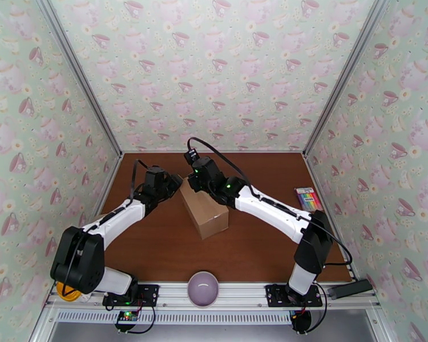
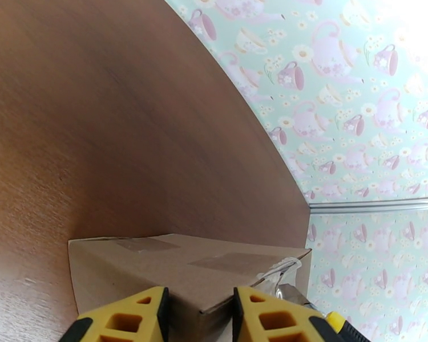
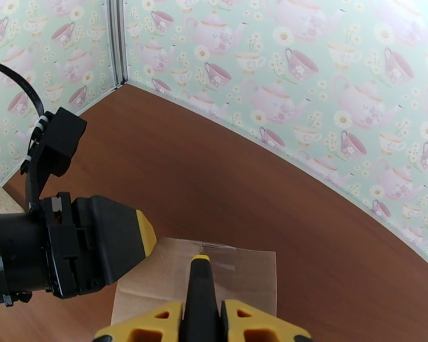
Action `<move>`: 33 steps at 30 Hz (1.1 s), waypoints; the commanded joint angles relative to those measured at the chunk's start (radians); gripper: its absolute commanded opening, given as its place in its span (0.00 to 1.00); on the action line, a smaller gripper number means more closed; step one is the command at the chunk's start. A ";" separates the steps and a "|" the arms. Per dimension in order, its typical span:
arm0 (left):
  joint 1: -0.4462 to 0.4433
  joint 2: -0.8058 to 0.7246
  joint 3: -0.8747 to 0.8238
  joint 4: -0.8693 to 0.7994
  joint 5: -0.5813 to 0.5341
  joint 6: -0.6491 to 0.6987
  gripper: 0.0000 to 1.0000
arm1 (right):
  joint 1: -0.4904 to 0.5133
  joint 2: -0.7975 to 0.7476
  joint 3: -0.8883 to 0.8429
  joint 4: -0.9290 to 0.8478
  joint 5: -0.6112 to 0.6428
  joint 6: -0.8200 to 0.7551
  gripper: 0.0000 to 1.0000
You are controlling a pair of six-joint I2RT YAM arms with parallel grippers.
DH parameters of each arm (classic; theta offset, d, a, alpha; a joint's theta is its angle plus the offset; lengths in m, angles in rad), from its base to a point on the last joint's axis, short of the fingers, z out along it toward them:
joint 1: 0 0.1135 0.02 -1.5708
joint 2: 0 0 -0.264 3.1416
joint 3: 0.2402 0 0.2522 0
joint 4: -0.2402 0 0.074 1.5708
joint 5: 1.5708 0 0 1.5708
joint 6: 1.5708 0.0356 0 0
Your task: Unpack the express box
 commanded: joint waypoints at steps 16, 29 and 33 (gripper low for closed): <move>-0.023 0.018 -0.076 -0.161 -0.047 -0.068 0.32 | 0.032 0.055 -0.080 -0.169 -0.062 0.031 0.00; -0.026 -0.010 -0.090 -0.188 -0.087 -0.089 0.31 | 0.034 -0.036 -0.061 -0.178 -0.042 0.021 0.00; -0.029 -0.020 -0.093 -0.193 -0.098 -0.095 0.30 | 0.035 -0.043 -0.072 -0.182 -0.040 0.026 0.00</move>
